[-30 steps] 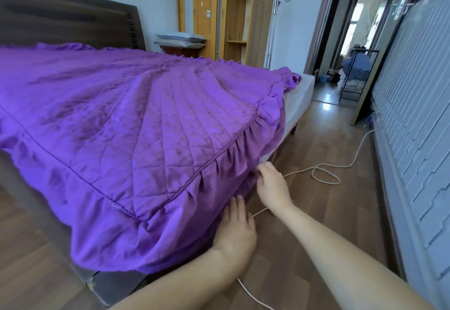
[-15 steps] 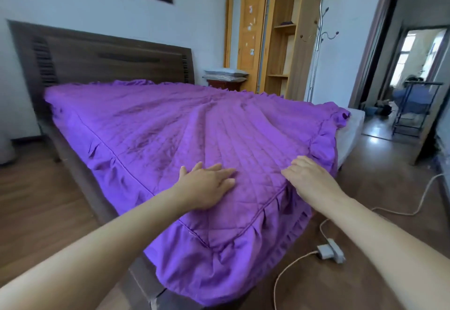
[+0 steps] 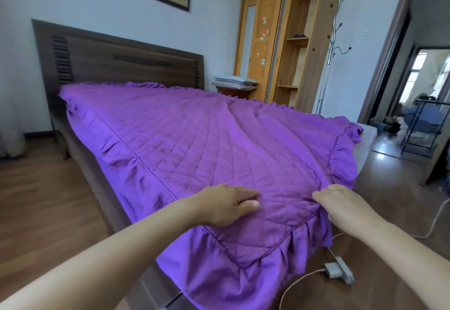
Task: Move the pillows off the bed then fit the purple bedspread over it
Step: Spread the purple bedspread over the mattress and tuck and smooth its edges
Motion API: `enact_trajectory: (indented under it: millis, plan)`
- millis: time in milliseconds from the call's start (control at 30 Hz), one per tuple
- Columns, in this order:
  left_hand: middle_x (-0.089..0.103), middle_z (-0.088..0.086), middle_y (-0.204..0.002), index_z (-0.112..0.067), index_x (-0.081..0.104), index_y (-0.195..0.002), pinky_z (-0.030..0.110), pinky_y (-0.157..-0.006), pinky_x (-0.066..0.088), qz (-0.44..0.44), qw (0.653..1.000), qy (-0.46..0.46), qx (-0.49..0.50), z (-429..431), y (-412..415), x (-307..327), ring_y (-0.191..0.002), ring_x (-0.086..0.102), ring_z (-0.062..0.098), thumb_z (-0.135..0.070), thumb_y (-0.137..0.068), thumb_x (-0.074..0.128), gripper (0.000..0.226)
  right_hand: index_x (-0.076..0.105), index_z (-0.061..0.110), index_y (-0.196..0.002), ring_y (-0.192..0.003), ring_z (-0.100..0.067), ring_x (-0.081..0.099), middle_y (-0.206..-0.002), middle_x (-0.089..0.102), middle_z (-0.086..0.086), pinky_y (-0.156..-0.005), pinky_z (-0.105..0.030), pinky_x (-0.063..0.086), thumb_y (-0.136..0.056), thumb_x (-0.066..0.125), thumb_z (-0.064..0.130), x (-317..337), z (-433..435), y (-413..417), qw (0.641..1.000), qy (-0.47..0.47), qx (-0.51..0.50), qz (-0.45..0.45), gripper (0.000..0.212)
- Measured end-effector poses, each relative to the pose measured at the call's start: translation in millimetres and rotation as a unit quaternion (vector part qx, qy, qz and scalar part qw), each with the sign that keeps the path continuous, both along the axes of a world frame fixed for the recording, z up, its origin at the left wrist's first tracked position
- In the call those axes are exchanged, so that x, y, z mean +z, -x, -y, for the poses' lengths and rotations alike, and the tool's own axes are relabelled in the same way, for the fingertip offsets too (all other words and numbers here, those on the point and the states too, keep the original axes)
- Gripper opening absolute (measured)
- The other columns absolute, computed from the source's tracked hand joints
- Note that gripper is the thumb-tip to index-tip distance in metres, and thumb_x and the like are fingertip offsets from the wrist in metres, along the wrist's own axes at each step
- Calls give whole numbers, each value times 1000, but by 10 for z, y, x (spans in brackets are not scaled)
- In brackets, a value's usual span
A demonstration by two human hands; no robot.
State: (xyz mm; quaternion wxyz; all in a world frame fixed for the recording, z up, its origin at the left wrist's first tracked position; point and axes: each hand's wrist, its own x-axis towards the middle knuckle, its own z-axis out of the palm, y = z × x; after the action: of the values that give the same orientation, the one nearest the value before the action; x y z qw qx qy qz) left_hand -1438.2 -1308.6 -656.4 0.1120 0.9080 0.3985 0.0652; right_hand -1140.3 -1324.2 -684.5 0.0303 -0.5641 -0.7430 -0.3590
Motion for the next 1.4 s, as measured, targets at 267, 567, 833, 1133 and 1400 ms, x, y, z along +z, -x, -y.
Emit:
enact_trajectory:
  millis: [267,567,833,1133,1400]
  plan:
    - [62,2,-112,-30,47,-124,36,-80,46,34,992,-78,88,-196,1030,92,-88,56,18,7,-77,35,61,66,17,-96,-93,-26,64,-98,69,1,-84,-40,49,-76,47,12,282,76,934,957,80,122,-252,29]
    - [64,-7,-83,-19,57,-92,23,-63,44,-34,938,-340,51,-233,1513,-341,-77,63,14,-21,-78,37,25,54,18,-93,-89,-26,67,-103,66,-3,-83,-49,52,-59,56,67,-43,684,2002,983,32,176,-35,60]
    - [54,-8,-67,-21,48,-79,26,-53,45,-21,926,-377,10,-260,1406,-266,-61,57,17,-8,-71,65,23,54,17,-73,-69,-28,60,-89,62,-10,-89,-47,41,-67,49,16,-159,549,2081,982,-50,182,-29,8]
    - [48,-6,-58,-20,48,-71,25,-51,42,-56,905,-422,4,-269,1432,-295,-52,50,18,-4,-71,47,15,53,21,-72,-83,-23,60,-95,59,-1,-86,-39,34,-67,41,28,-59,672,1997,979,-2,192,-68,15]
    - [60,-6,-74,-23,54,-81,30,-55,49,-17,947,-321,-11,-229,1486,-218,-67,59,20,-12,-80,48,12,55,23,-59,-68,-22,51,-74,51,2,-64,-39,47,-55,34,31,34,681,2073,979,63,193,-16,23]
